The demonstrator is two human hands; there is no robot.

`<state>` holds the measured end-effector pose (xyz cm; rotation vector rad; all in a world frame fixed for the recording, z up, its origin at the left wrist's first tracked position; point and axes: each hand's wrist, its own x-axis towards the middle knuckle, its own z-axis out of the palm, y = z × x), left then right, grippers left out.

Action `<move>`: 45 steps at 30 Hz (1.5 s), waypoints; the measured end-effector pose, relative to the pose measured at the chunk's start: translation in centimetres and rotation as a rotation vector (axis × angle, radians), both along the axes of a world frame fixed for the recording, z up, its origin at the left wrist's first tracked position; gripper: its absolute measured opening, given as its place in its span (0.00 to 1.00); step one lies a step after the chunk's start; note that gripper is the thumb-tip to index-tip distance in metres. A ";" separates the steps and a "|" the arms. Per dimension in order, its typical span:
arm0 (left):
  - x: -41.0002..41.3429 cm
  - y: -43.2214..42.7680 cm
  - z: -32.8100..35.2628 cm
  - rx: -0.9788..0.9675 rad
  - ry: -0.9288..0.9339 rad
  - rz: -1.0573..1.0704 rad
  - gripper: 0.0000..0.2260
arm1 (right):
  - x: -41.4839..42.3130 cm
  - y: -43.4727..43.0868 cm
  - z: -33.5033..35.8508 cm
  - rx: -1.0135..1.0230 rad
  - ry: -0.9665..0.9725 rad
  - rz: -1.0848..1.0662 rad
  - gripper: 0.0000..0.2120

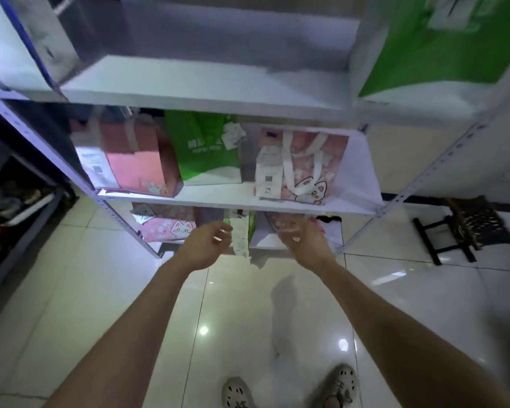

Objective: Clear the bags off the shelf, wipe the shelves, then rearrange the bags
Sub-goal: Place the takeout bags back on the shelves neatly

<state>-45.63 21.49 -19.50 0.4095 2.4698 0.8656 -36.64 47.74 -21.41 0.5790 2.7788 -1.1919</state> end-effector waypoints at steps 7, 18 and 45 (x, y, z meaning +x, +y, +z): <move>-5.0 5.4 12.4 0.090 0.174 -0.114 0.12 | -1.2 5.4 12.5 0.015 0.247 -0.164 0.24; -7.1 20.1 24.0 0.274 0.325 -0.200 0.16 | -0.4 19.0 23.1 0.141 0.531 -0.565 0.24; -13.5 15.3 20.3 0.378 0.305 0.236 0.26 | -14.5 12.6 20.5 -0.062 0.359 -0.185 0.26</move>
